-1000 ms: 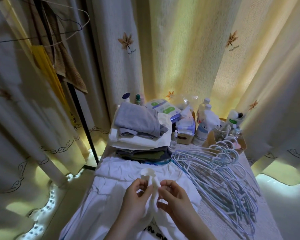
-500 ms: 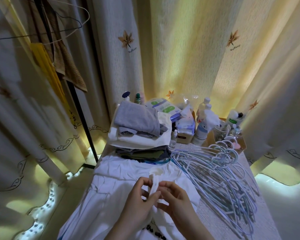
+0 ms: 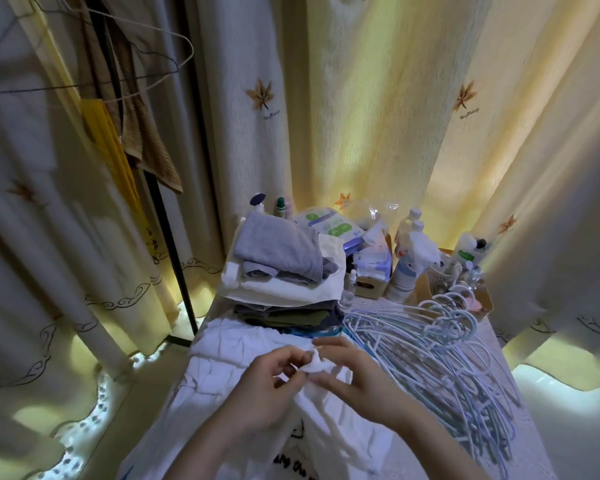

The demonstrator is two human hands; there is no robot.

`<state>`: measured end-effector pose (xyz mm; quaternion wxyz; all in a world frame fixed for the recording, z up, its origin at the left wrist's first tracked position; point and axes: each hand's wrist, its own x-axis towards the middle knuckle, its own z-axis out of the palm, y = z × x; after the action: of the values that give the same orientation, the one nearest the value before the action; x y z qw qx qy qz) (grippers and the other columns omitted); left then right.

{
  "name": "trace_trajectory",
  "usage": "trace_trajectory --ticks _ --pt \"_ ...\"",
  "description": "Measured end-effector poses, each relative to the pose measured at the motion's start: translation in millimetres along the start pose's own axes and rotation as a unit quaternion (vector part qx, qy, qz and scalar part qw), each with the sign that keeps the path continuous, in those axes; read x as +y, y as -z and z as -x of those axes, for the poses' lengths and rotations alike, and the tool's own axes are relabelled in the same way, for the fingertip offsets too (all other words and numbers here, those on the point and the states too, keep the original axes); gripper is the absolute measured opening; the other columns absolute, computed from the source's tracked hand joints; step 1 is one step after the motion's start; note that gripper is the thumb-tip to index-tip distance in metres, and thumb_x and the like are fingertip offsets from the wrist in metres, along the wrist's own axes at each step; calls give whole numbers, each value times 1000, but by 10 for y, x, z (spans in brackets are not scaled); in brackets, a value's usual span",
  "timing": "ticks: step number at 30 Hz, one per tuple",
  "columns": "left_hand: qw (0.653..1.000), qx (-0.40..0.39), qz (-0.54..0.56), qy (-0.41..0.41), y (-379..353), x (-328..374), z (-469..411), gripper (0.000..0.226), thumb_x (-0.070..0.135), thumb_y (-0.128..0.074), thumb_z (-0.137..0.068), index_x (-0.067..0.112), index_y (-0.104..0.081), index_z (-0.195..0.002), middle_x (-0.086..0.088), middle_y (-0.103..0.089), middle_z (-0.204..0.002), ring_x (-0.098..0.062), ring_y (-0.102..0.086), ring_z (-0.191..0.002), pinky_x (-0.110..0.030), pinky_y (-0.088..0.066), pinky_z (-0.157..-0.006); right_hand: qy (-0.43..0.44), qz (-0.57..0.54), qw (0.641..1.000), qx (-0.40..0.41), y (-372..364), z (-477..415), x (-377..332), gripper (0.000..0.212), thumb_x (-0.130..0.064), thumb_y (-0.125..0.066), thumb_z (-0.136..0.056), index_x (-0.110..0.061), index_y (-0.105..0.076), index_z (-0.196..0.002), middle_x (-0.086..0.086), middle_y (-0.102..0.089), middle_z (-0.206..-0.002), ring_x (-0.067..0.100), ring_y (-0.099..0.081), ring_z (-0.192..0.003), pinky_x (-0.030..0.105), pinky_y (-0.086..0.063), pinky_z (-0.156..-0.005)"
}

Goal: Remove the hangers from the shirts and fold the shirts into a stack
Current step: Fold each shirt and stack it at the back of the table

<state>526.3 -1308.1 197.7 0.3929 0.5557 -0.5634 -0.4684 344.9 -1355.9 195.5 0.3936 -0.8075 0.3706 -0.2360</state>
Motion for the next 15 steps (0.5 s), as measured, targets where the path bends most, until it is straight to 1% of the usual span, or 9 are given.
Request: trace_trajectory --ticks 2,3,4,6,9,10,12,14,15 --pt "999 8 4 -47 138 262 -75 29 7 -62 -89 34 -70 -81 11 -69 -88 -1 -61 -77 -18 -49 -73 29 -10 998 59 116 -117 -135 24 -43 -62 -87 -20 -64 -92 -6 -60 -86 5 -54 -82 23 -41 -71" --pt "997 16 11 -75 207 415 -118 28 5 -63 -88 31 -70 -82 11 -69 -85 0 -60 -76 -15 -50 -71 53 -11 995 87 188 -186 -226 18 -39 -62 -88 -21 -61 -86 -7 -58 -79 3 -52 -73 21 -38 -65" --pt "994 26 26 -104 277 580 -158 25 4 -64 -87 28 -69 -84 11 -69 -84 0 -61 -75 -13 -49 -70 80 -8 991 107 274 -266 -345 11 -35 -62 -88 -28 -58 -82 -11 -58 -75 -1 -50 -68 17 -36 -61" --pt "984 35 89 -150 412 895 -209 15 9 -63 -87 22 -65 -95 13 -68 -90 0 -63 -79 -12 -49 -69 117 -11 982 147 488 -441 -647 11 -39 -60 -87 -34 -54 -79 -15 -57 -73 -2 -50 -64 14 -36 -59" --pt "975 -1 99 -202 595 1257 -225 20 30 -56 -85 28 -57 -104 8 -65 -103 -5 -63 -94 -21 -52 -76 163 -19 961 221 979 -674 -1192 23 -48 -58 -81 -26 -55 -75 -3 -54 -67 3 -46 -57 16 -33 -53" --pt "973 -17 100 -206 643 1340 -224 22 31 -57 -83 29 -56 -105 5 -66 -103 -6 -63 -93 -23 -52 -75 177 -16 958 223 1170 -725 -1371 25 -48 -62 -80 -24 -57 -73 -2 -53 -63 6 -45 -56 18 -33 -51" --pt "973 -34 106 -203 720 1466 -225 29 29 -63 -77 29 -55 -104 4 -69 -98 -4 -66 -84 -19 -55 -70 196 14 963 185 1519 -788 -1682 28 -46 -69 -79 -22 -60 -69 -6 -52 -60 6 -45 -56 20 -33 -51" --pt "977 -11 73 -201 782 1552 -260 34 32 -69 -70 36 -58 -102 6 -69 -97 -3 -67 -83 -19 -55 -68 208 72 964 147 1750 -831 -1885 32 -46 -70 -77 -18 -59 -66 -8 -49 -58 4 -42 -54 18 -31 -50" --pt "976 13 48 -210 813 1583 -283 32 36 -70 -69 41 -59 -98 7 -69 -98 -4 -67 -87 -22 -57 -68 208 107 961 147 1820 -852 -1946 41 -49 -68 -75 -11 -57 -66 -5 -45 -57 4 -38 -54 19 -29 -50"
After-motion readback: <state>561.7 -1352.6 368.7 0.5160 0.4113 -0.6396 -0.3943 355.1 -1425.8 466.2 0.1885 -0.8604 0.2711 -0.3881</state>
